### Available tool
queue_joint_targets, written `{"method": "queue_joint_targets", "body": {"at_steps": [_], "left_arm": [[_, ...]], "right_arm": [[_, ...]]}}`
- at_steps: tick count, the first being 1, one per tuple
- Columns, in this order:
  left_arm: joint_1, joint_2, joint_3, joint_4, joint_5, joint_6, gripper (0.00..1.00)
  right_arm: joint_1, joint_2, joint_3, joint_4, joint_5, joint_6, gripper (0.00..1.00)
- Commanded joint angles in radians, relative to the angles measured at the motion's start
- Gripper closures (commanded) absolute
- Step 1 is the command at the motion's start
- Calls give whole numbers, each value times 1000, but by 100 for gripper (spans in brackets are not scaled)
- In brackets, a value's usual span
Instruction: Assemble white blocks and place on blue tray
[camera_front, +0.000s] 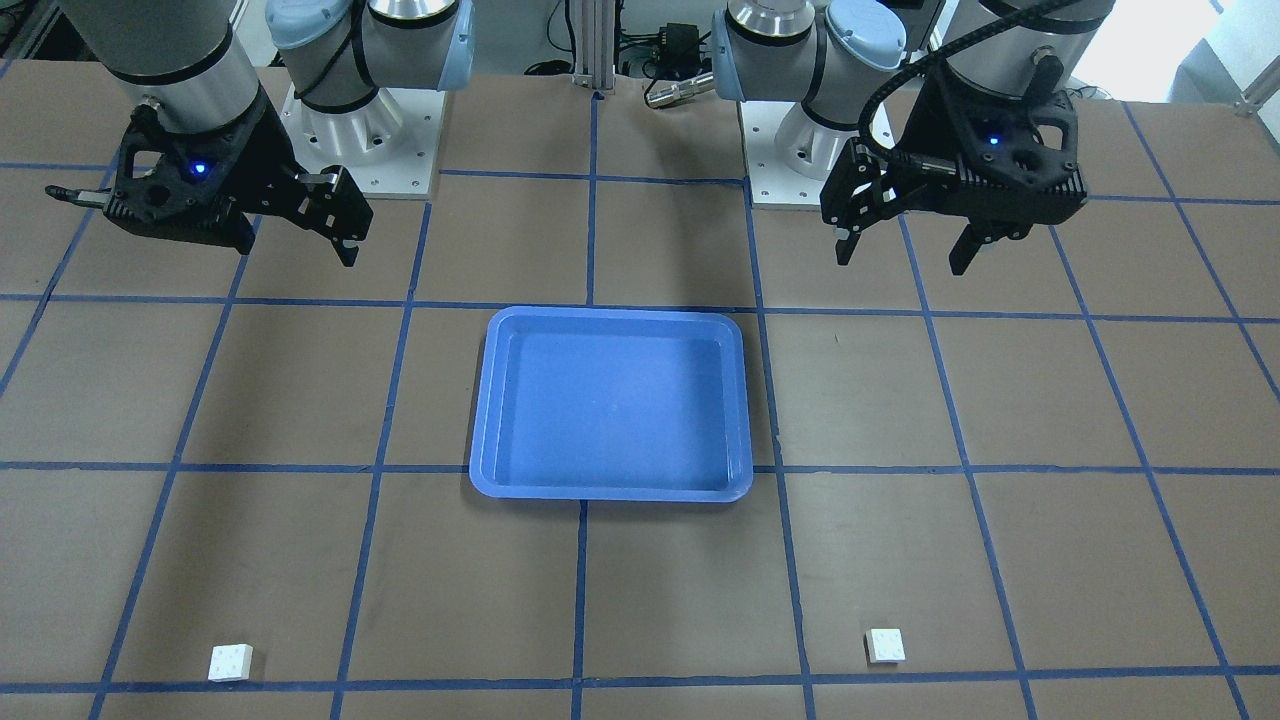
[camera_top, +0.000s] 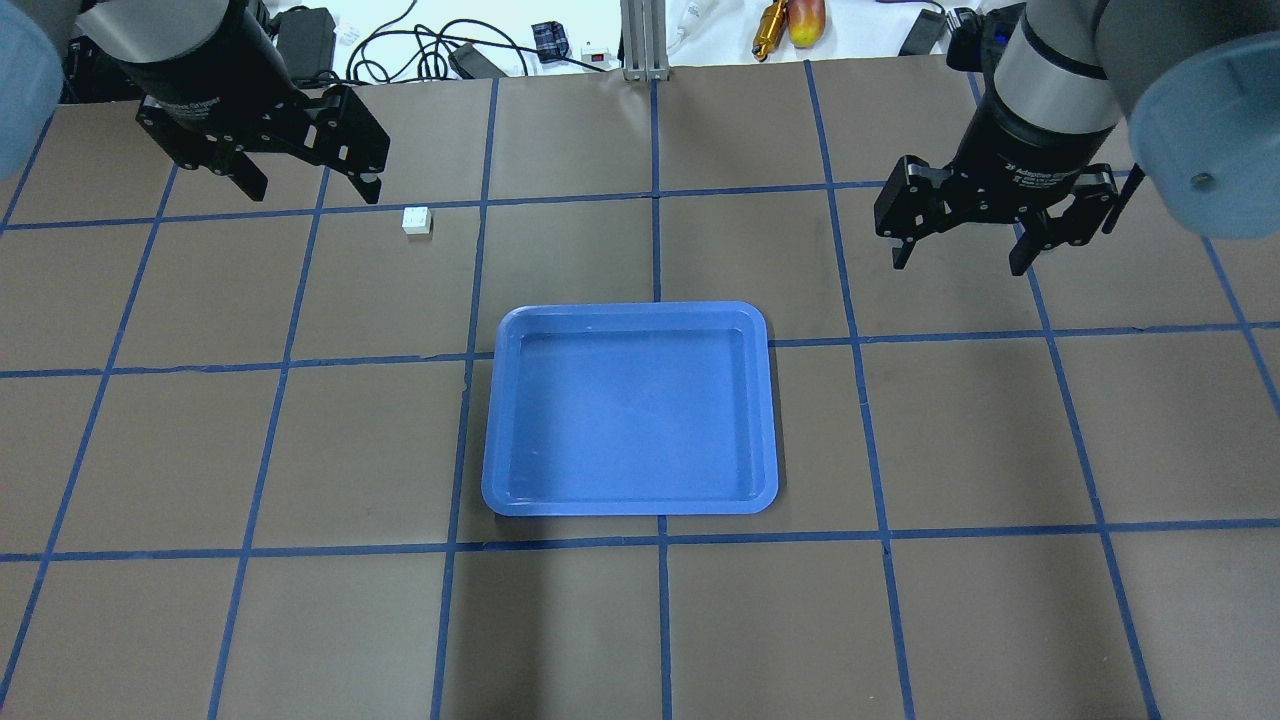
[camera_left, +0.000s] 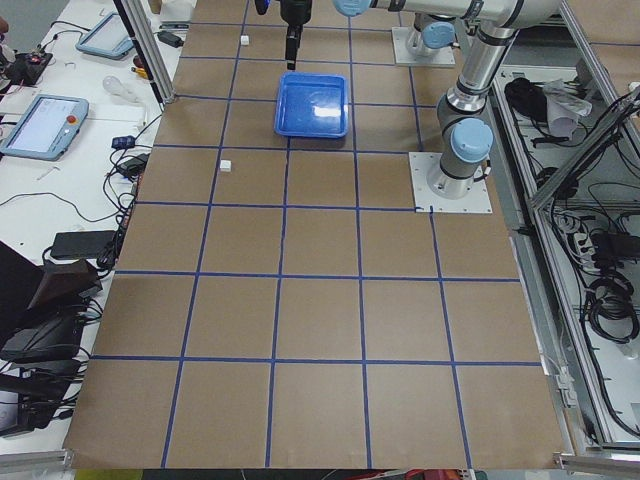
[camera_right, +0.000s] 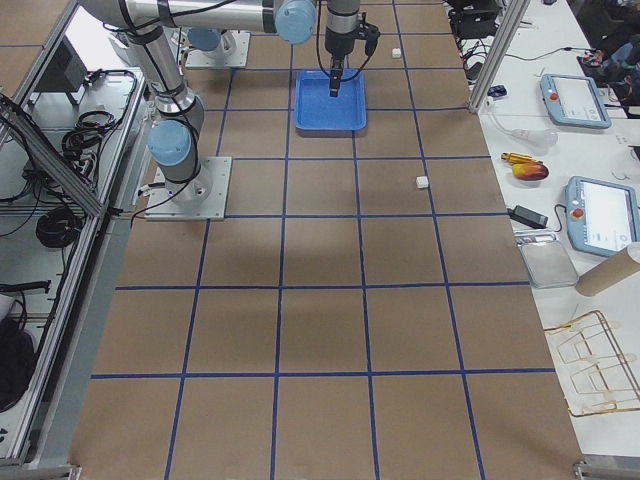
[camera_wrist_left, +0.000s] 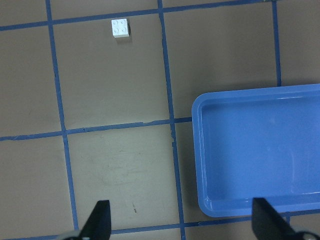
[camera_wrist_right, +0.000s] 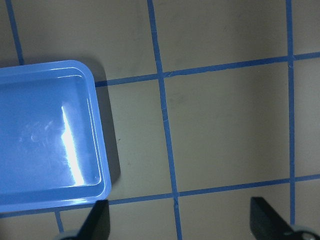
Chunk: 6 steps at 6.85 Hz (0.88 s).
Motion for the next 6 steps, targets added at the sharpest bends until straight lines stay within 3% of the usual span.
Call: {"method": "queue_joint_targets", "body": {"at_steps": [1, 6], "left_arm": [[-1, -13, -3, 11, -1, 3, 0], [4, -25, 6, 28, 2, 0, 0]], "right_arm": [[0, 1, 2, 0, -3, -2, 0], [-2, 2, 7, -3, -4, -5, 0]]}}
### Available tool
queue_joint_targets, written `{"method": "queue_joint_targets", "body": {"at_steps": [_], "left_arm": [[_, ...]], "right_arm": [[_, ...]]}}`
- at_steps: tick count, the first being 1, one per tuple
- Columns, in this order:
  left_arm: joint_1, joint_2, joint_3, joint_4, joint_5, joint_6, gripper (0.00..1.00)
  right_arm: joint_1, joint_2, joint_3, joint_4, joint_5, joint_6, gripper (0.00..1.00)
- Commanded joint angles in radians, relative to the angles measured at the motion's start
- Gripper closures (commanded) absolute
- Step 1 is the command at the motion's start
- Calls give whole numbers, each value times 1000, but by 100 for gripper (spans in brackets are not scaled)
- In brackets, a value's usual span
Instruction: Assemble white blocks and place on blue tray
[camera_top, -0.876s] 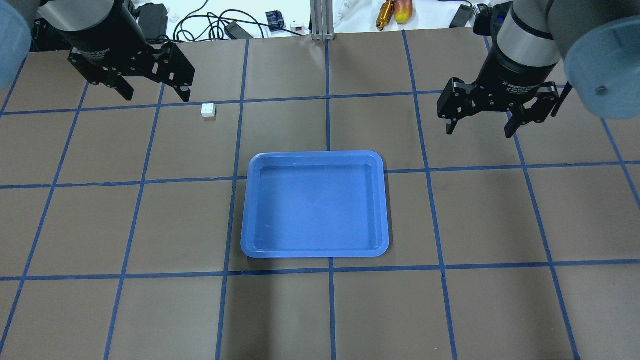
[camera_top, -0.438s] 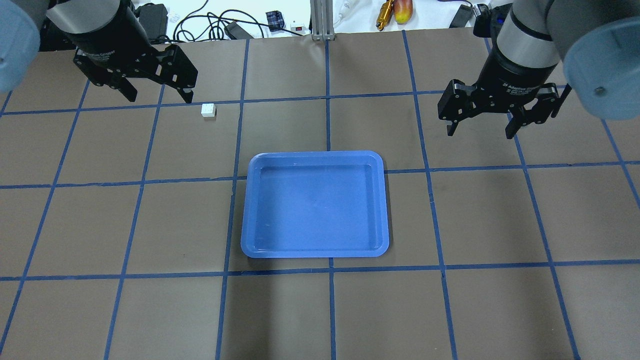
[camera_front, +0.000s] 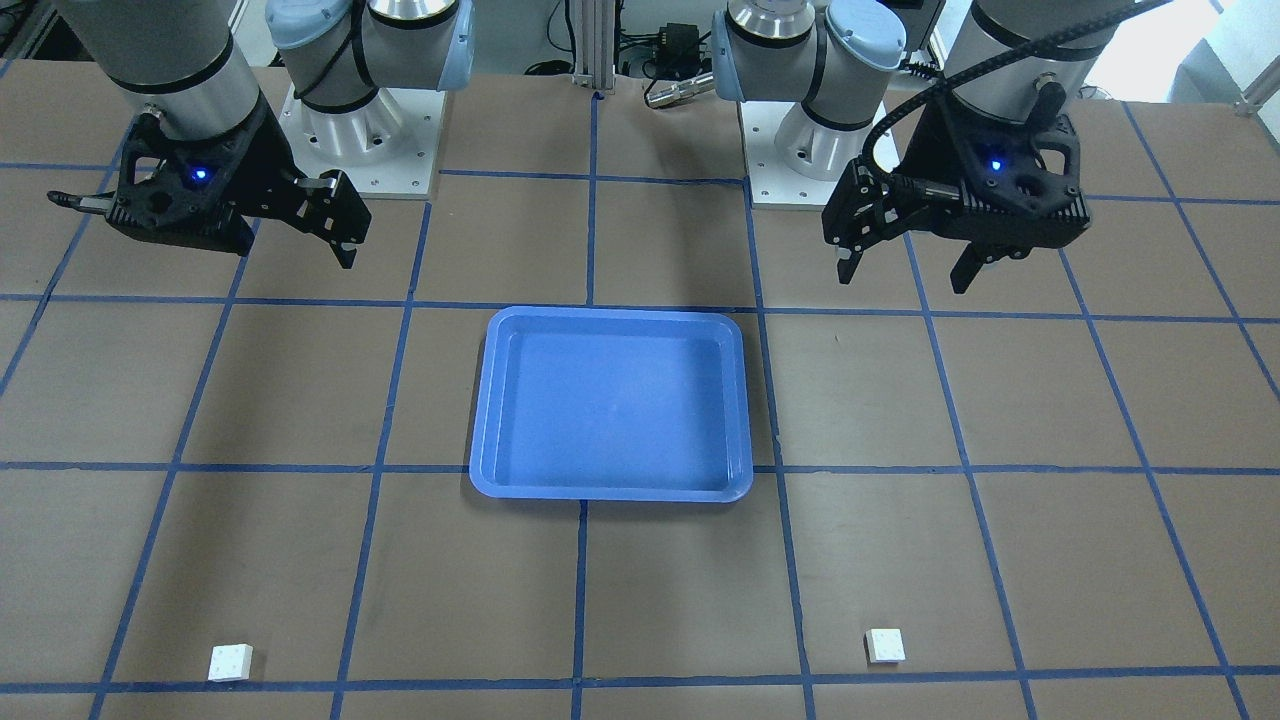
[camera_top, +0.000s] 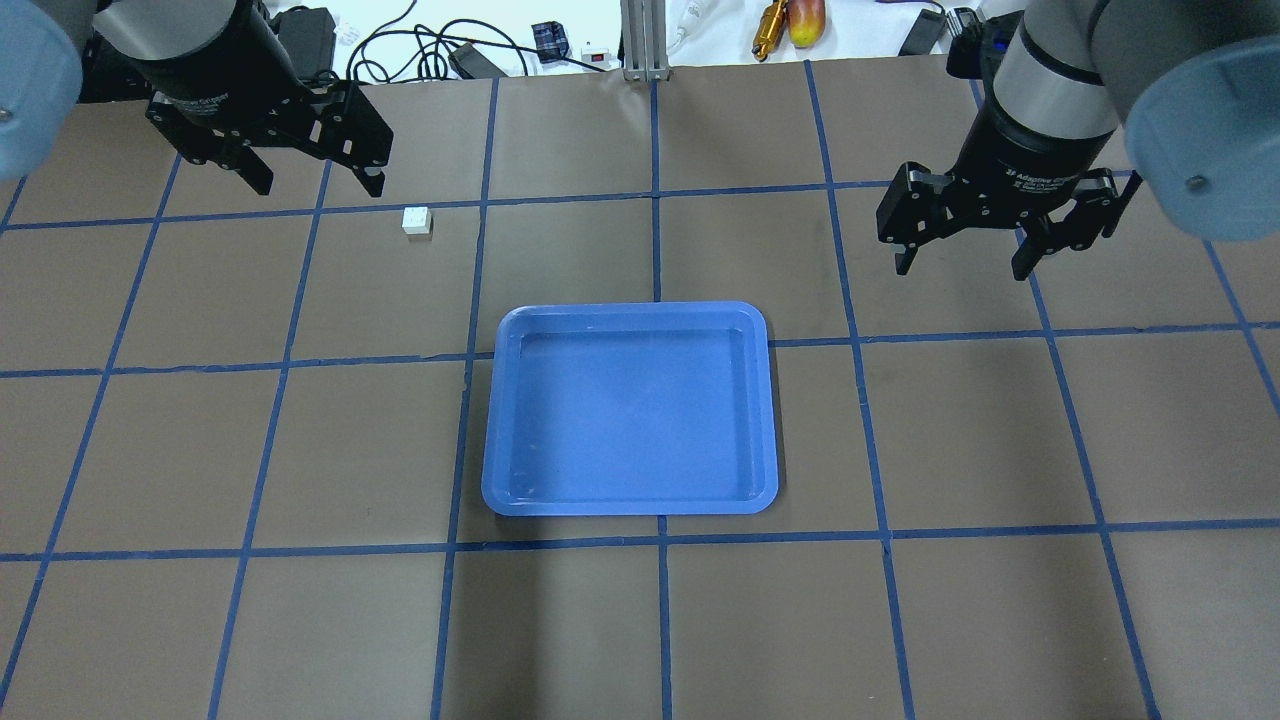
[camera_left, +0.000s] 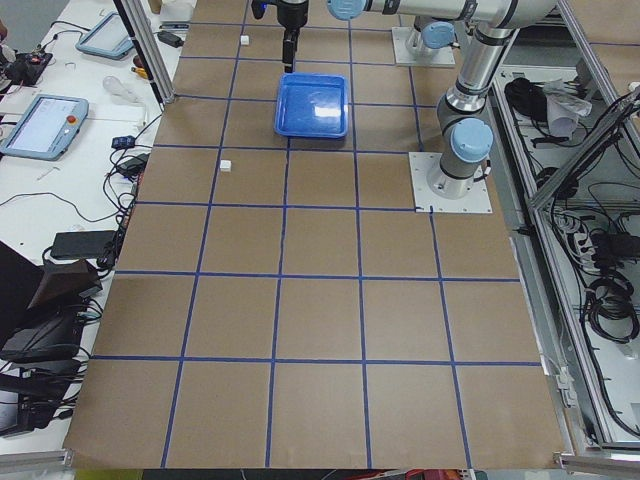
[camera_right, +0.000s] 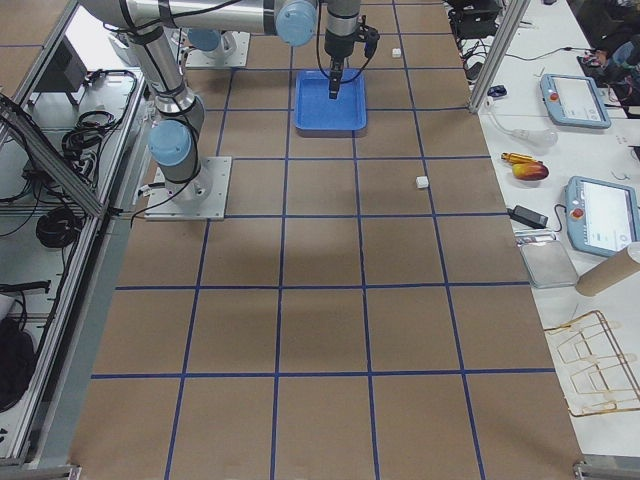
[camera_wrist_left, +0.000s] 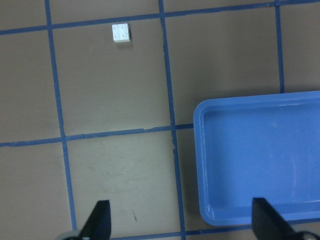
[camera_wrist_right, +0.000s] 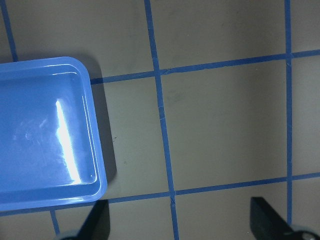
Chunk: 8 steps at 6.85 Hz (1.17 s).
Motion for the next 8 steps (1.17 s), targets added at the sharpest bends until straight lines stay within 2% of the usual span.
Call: {"method": "queue_joint_targets", "body": {"at_steps": [1, 2, 4, 6, 8], "left_arm": [[4, -19, 19, -2, 31, 1, 0], [4, -62, 77, -8, 48, 0, 0], [4, -212, 177, 0, 20, -8, 0], [4, -322, 214, 24, 14, -8, 0], [5, -427, 215, 148, 11, -9, 0]], "right_arm": [[0, 0, 0, -9, 6, 1, 0], [0, 0, -1, -9, 1, 0, 0], [0, 0, 0, -9, 0, 0, 0], [1, 3, 2, -6, 0, 0, 0], [1, 3, 2, -2, -2, 0, 0]]}}
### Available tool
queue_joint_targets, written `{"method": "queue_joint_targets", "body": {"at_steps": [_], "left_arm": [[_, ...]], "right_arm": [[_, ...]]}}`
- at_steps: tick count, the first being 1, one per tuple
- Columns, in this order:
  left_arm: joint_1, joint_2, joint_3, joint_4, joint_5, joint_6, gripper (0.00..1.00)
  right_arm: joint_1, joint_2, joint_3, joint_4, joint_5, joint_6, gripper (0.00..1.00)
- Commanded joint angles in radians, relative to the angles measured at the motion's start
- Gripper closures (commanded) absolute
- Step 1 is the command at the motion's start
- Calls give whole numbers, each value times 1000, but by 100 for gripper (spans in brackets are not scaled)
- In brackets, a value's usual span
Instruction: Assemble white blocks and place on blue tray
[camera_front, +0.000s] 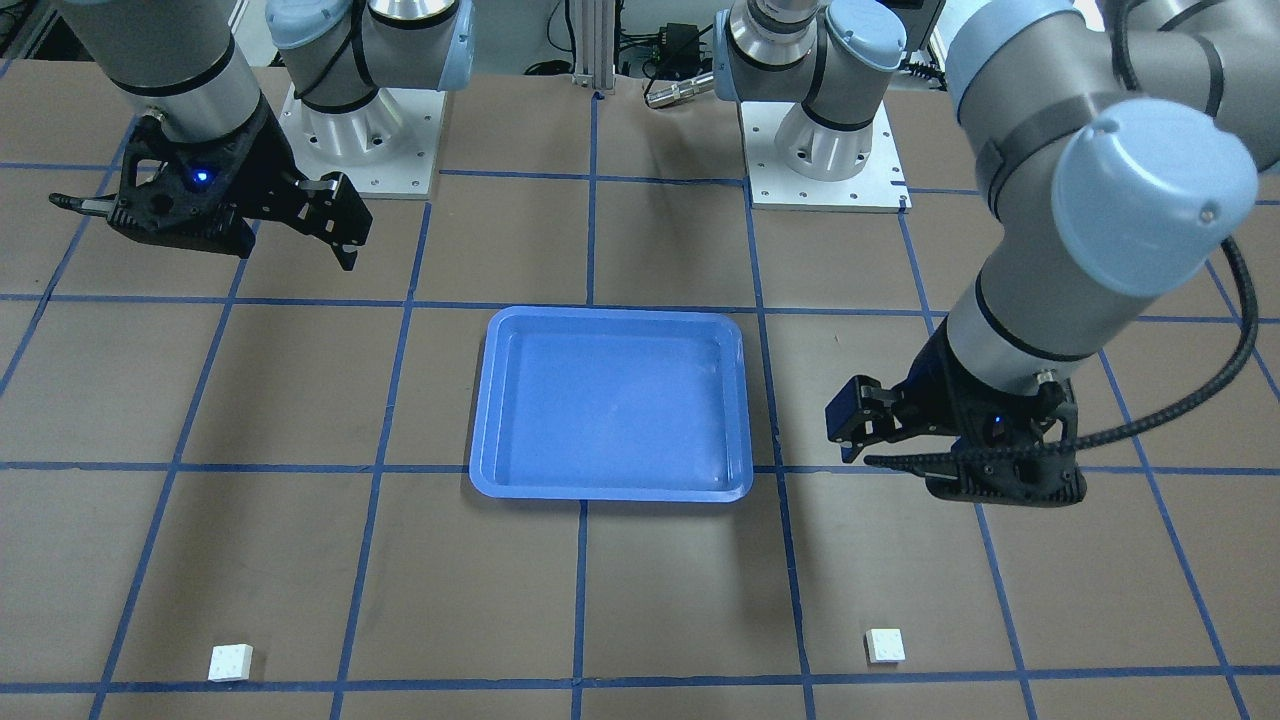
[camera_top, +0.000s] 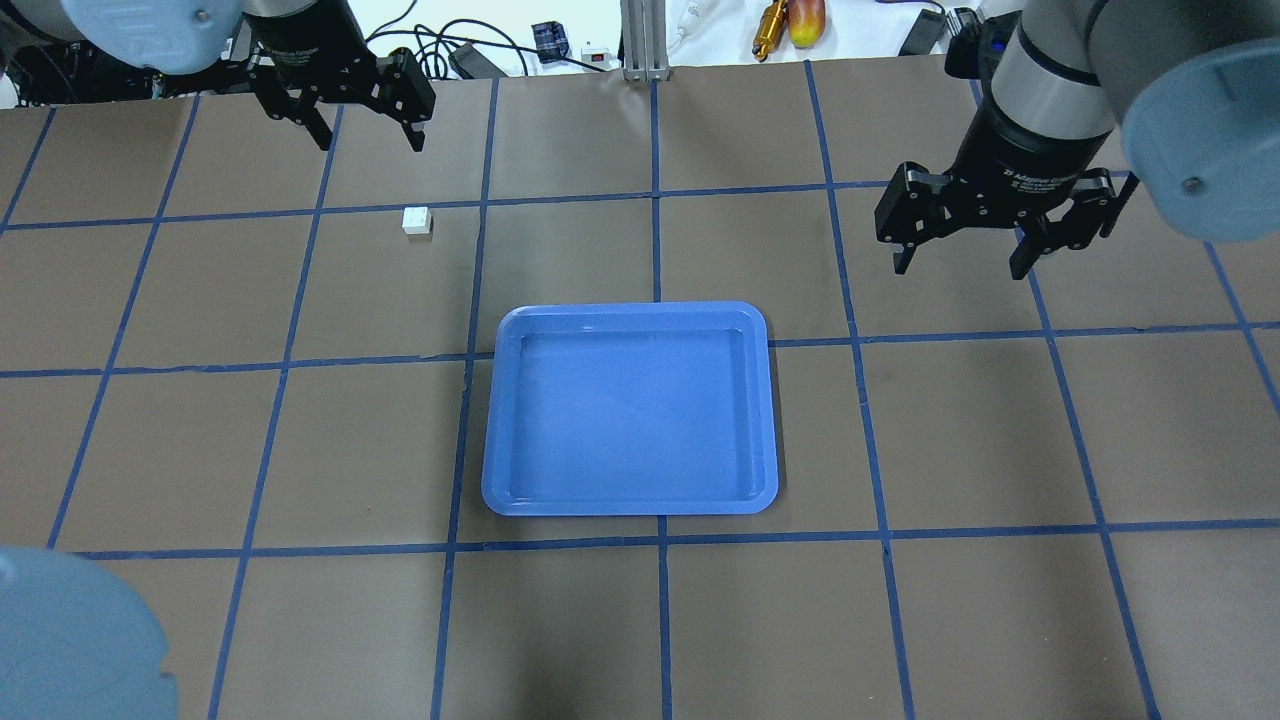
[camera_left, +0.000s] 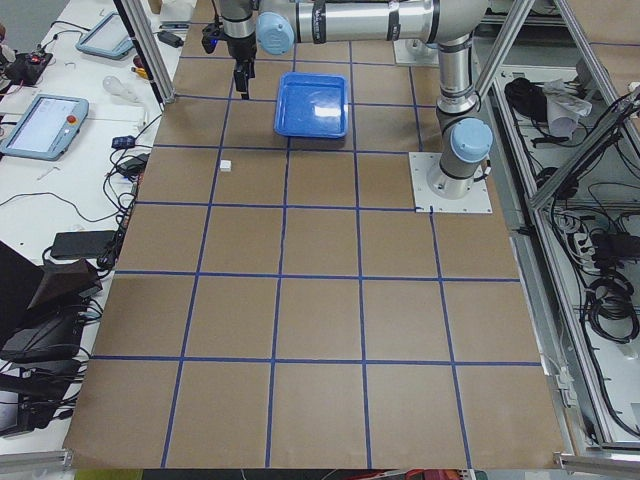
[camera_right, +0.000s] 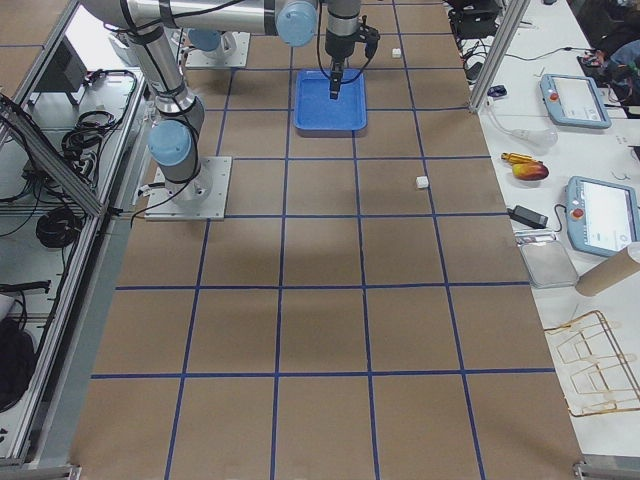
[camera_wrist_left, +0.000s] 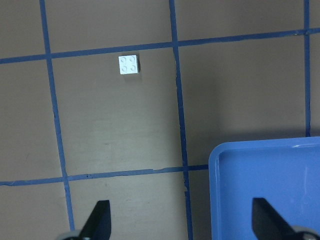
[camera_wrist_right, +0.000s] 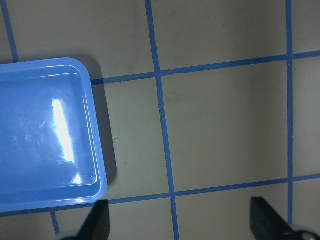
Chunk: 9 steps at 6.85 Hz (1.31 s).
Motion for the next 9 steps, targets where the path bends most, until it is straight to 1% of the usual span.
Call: {"method": "queue_joint_targets", "body": {"at_steps": [1, 3, 5, 6, 7, 8, 9], "left_arm": [[1, -135, 3, 150, 0, 1, 0], [24, -261, 21, 222, 12, -1, 0], [69, -337, 61, 264, 18, 16, 0], [70, -378, 70, 291, 39, 18, 0], [70, -392, 63, 296, 39, 19, 0], [70, -404, 66, 298, 39, 33, 0], [70, -417, 66, 299, 39, 35, 6]], "right_arm": [[-1, 0, 0, -1, -2, 0, 0], [-9, 6, 0, -9, 9, 1, 0], [-12, 13, 0, -6, -3, -2, 0], [-12, 28, 0, -7, -2, -3, 0], [-18, 51, -3, -39, 6, -62, 0], [-49, 72, -1, -140, 17, -219, 0], [-107, 112, -6, -165, 20, -397, 0]]}}
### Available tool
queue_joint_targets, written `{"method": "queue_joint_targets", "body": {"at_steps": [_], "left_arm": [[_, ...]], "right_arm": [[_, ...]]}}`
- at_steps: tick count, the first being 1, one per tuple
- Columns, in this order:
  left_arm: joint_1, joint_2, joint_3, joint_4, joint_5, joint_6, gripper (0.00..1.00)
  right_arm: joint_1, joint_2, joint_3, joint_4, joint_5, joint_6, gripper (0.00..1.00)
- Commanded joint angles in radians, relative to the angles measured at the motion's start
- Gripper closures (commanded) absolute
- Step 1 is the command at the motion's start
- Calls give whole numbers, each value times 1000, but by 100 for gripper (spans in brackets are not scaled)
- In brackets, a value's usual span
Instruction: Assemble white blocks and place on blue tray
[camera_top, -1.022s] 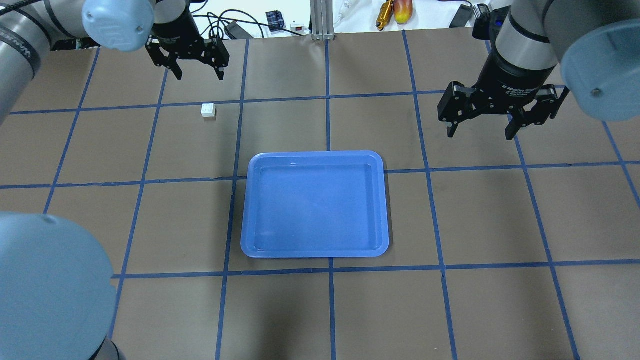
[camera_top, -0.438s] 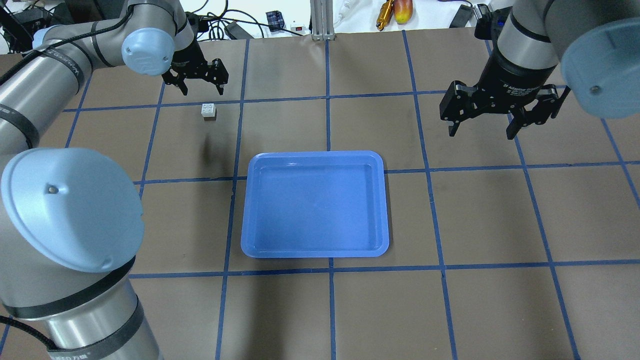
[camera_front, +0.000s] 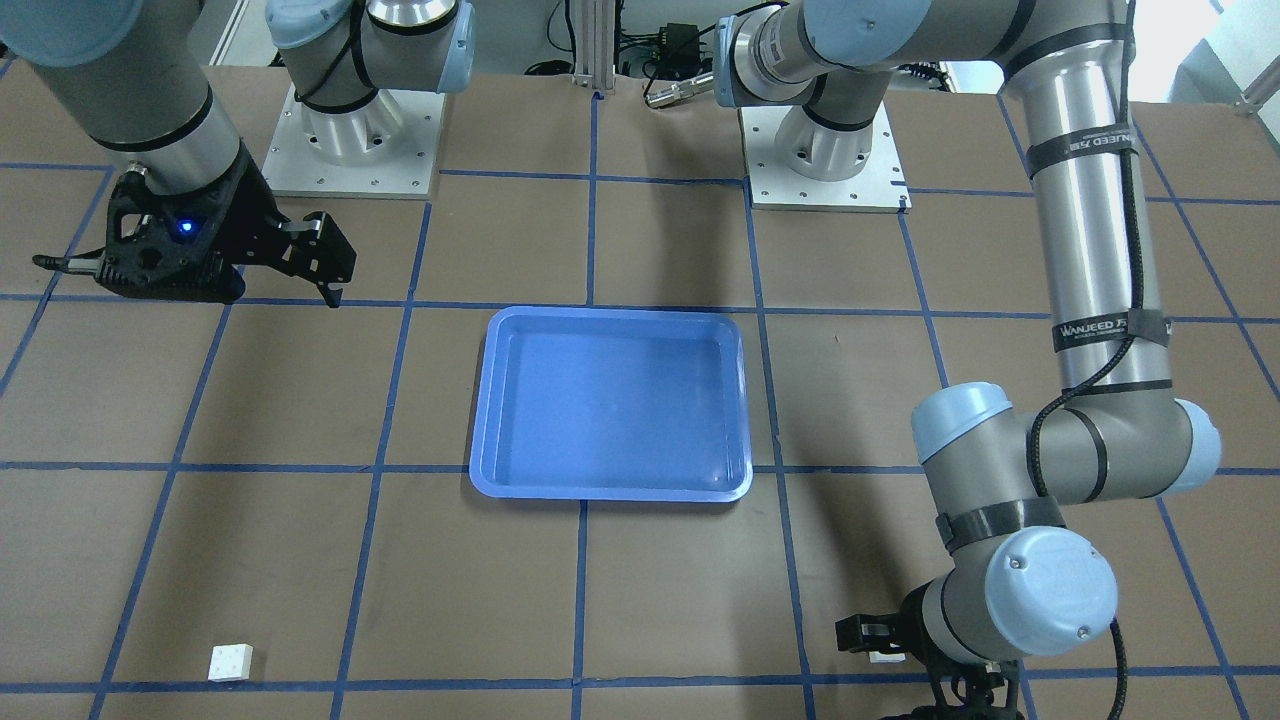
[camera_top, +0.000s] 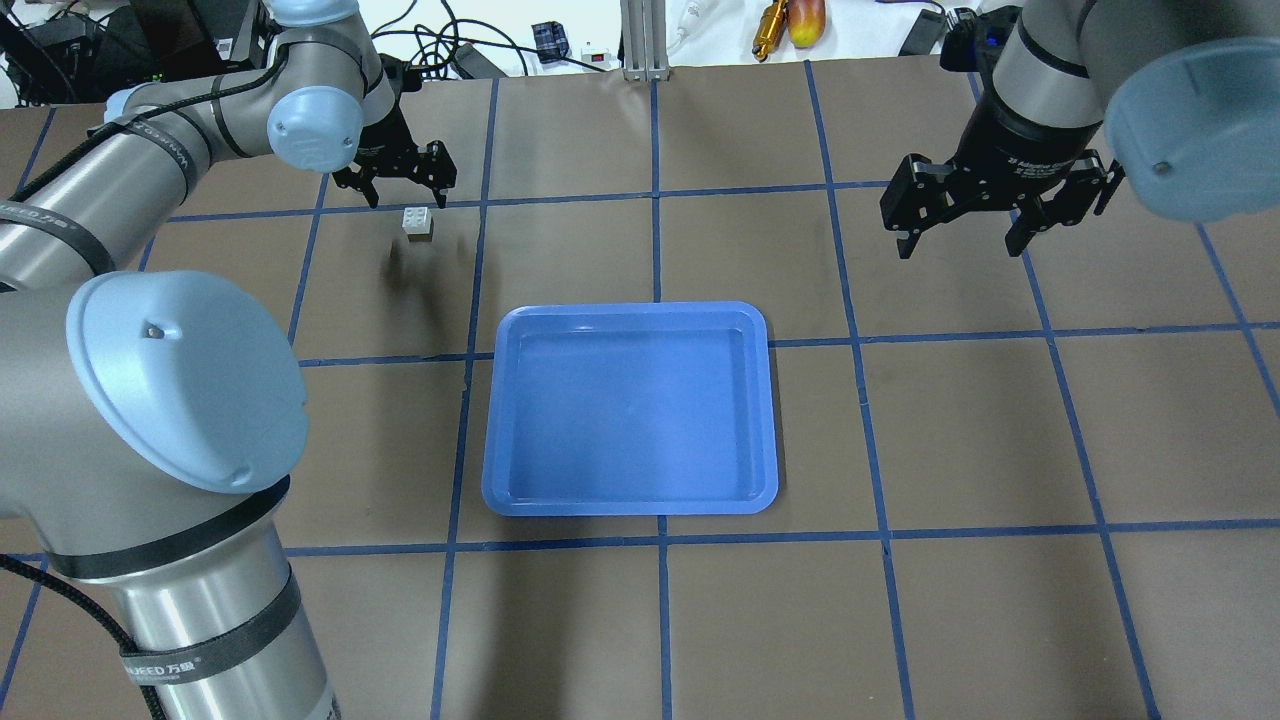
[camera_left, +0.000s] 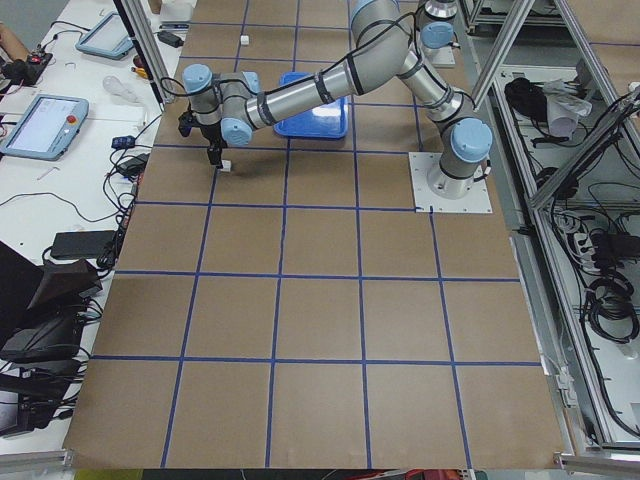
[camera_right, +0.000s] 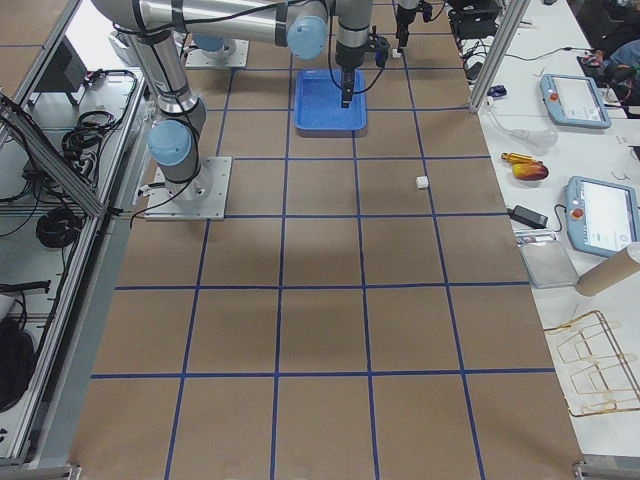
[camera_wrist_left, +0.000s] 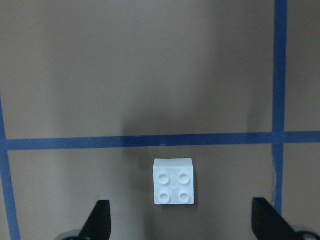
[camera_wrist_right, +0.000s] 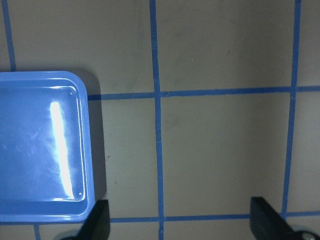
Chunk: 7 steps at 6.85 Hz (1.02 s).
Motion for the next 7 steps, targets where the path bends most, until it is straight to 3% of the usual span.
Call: {"method": "queue_joint_targets", "body": {"at_steps": [1, 2, 3, 4, 6, 7], "left_arm": [[0, -18, -2, 8, 1, 11, 11], [0, -21, -4, 8, 1, 12, 23], [0, -23, -2, 8, -2, 8, 38], [2, -23, -2, 8, -4, 12, 48], [3, -23, -7, 8, -8, 12, 75], [3, -3, -2, 2, -5, 11, 78]], "right_arm": [[-127, 87, -8, -78, 8, -401, 0], [-191, 119, -11, -103, 42, -614, 0], [-230, 163, -15, -140, 142, -709, 0], [-240, 211, -17, -198, 151, -778, 0], [-269, 318, -60, -290, 159, -1090, 0], [-270, 375, -104, -293, 216, -1251, 0]]}}
